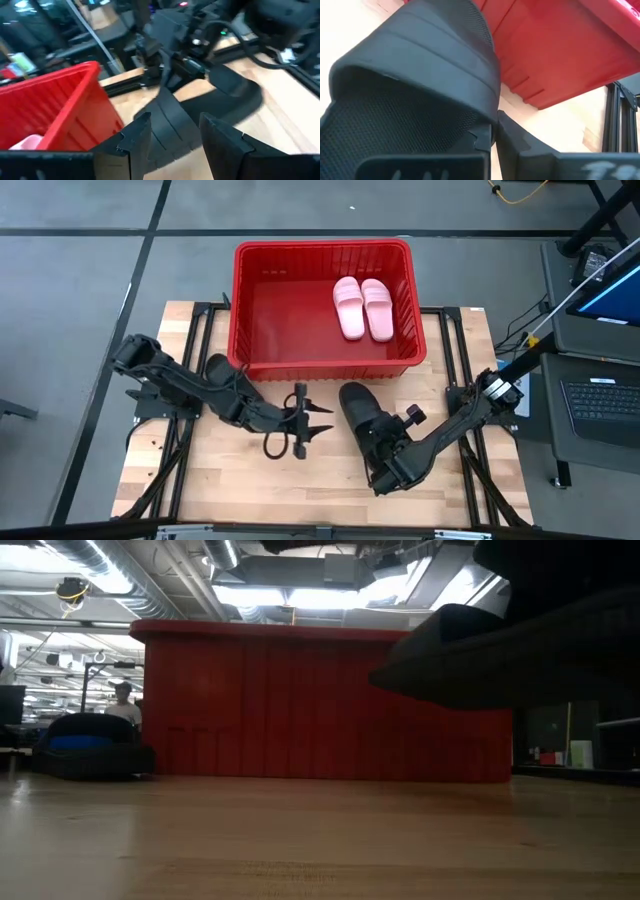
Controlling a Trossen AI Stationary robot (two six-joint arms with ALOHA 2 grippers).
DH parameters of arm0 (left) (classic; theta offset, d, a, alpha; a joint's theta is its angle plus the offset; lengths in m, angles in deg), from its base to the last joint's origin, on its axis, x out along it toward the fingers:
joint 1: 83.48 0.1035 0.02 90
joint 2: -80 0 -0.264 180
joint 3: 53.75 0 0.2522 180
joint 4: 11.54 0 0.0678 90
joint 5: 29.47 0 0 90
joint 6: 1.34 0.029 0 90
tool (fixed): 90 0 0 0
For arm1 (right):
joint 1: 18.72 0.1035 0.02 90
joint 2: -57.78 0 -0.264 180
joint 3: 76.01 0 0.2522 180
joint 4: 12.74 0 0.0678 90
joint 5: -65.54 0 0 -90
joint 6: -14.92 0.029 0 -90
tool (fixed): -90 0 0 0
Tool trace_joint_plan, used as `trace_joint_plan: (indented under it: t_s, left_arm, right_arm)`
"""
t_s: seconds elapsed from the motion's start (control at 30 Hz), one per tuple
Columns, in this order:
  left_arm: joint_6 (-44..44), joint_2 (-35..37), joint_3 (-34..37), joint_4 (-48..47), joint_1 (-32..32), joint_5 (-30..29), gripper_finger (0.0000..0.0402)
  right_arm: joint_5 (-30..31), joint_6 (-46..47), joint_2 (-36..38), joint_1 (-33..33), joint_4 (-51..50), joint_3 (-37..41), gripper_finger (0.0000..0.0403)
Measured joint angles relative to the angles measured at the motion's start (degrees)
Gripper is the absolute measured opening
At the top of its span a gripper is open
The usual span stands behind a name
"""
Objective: Pick and place slides into bin
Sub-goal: Put the bottom black slide into the red bin
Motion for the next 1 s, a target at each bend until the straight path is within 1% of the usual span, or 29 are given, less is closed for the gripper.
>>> trace_joint_plan:
  t_s: [0.13, 0.27, 0.33, 0.43, 0.53, 0.67, 0.87, 1.0]
  left_arm:
    - [0.0, -3.0, 0.0, 3.9, -0.8, -3.0, 0.0163]
    - [-0.4, -6.0, -0.4, 4.5, -2.1, -6.8, 0.0163]
    - [-1.4, -7.8, -1.8, 4.5, -2.8, -9.0, 0.0163]
    - [-1.5, -10.4, -4.8, 4.4, -3.8, -9.5, 0.0163]
    - [-2.1, -12.6, -8.3, 1.2, -4.4, -9.9, 0.0163]
    - [-4.9, -14.5, -12.0, -3.9, -4.9, -12.3, 0.0163]
    - [-5.4, -18.1, -15.8, -4.0, -5.0, -15.7, 0.0163]
    - [-5.0, -20.5, -17.5, -3.8, -4.7, -17.8, 0.0162]
  right_arm:
    - [0.5, 0.0, 0.0, 0.0, 0.4, 0.0, 0.0012]
    - [0.6, 0.0, 0.0, -0.1, 1.1, 0.0, 0.0012]
    - [0.9, 0.0, 0.0, -0.3, 1.6, 0.0, 0.0012]
    - [2.4, 0.0, 0.0, -0.8, 2.4, 0.0, 0.0012]
    - [2.6, 0.0, 0.0, -1.2, 2.5, 0.0, 0.0012]
    - [3.3, -0.1, 0.0, -1.4, 2.6, 0.0, 0.0012]
    - [5.9, -0.2, 0.0, -1.4, 4.0, 0.0, 0.0012]
    - [6.4, -0.2, 0.0, -1.4, 4.7, 0.0, 0.0012]
